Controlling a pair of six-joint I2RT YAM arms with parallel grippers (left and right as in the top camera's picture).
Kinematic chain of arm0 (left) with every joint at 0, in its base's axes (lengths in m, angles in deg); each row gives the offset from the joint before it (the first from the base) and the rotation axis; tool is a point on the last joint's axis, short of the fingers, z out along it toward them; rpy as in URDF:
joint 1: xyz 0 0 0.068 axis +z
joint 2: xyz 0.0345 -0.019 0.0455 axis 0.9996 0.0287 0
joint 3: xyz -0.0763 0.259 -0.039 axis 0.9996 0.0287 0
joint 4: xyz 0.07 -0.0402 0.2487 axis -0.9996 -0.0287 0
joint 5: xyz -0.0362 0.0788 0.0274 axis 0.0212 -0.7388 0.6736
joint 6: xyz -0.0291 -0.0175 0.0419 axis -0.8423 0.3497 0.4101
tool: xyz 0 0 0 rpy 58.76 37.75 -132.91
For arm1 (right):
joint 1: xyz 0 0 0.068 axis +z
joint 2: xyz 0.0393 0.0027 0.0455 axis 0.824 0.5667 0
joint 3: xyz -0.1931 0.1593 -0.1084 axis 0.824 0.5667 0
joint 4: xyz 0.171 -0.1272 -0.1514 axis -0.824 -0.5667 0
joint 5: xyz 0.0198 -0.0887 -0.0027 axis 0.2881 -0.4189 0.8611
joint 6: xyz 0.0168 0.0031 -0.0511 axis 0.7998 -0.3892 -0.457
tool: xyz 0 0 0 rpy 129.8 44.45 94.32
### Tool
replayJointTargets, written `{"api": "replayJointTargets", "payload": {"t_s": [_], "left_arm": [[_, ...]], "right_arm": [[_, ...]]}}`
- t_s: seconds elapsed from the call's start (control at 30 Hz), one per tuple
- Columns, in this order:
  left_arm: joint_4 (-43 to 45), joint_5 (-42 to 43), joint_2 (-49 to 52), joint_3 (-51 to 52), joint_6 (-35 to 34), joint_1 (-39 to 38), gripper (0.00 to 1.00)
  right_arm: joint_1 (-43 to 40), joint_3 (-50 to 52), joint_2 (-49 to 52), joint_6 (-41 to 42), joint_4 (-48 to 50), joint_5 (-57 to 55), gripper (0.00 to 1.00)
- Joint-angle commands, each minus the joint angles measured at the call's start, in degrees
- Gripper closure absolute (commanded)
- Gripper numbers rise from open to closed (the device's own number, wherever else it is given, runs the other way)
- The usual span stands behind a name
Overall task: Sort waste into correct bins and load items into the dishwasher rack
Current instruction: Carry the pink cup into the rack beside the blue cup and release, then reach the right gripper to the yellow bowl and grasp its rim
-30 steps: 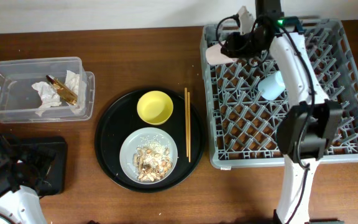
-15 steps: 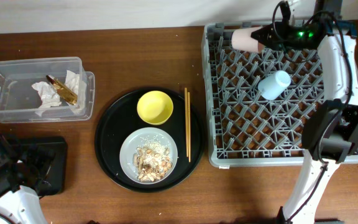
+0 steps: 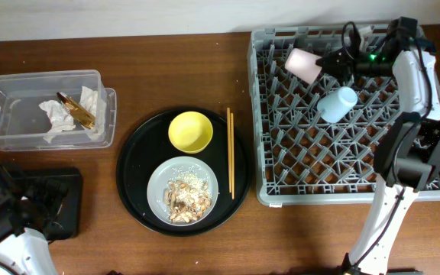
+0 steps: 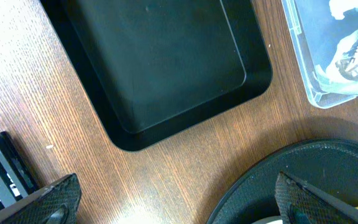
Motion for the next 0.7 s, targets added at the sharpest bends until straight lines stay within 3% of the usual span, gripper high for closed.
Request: {"api": "replayJointTargets", "payload": {"t_s": [0.0, 0.1, 0.17, 0.2, 0.23, 0.27, 0.3, 0.33, 0.37, 0.67], "left_arm": [[0.1, -0.4, -0.1, -0.1, -0.3, 0.2, 0.01], [0.1, -0.4, -0.1, -0.1, -0.3, 0.2, 0.01], [0.1, -0.4, -0.1, -0.1, -0.3, 0.2, 0.01], [0.1, -0.4, -0.1, -0.1, -0.3, 0.2, 0.01], [0.1, -0.4, -0.1, -0.1, -0.3, 0.2, 0.01], [0.1, -0.4, -0.1, -0.1, -0.3, 0.2, 0.01], [0.1, -0.4, -0.1, -0.1, -0.3, 0.2, 0.01], [0.1, -0.4, -0.1, -0.1, -0.3, 0.2, 0.01], [0.1, -0.4, -0.1, -0.1, -0.3, 0.2, 0.01], [0.1, -0.4, -0.1, -0.1, -0.3, 0.2, 0.01]], "right_arm": [[-0.5, -4.6, -6.6, 0.3, -4.8, -22.7, 0.85], [0.1, -7.2, -19.8, 0.5, -10.0, -40.3, 0.84], [1.7, -7.2, -25.9, 0.3, -9.9, -39.9, 0.82], [3.1, -7.2, -27.8, 0.5, -9.3, -39.2, 0.29], [6.1, -7.2, -28.0, 0.3, -10.3, -39.2, 0.33], [7.7, -6.3, -27.7, 0.5, -13.3, -47.4, 0.48], [7.8, -4.2, -27.6, 0.5, -13.6, -52.7, 0.56], [7.4, -2.1, -27.0, 1.6, -13.6, -56.5, 0.7], [6.6, 1.3, -25.6, 2.2, -13.6, -57.5, 0.93], [9.5, 11.1, -15.6, 3.3, -11.6, -56.2, 0.96]]}}
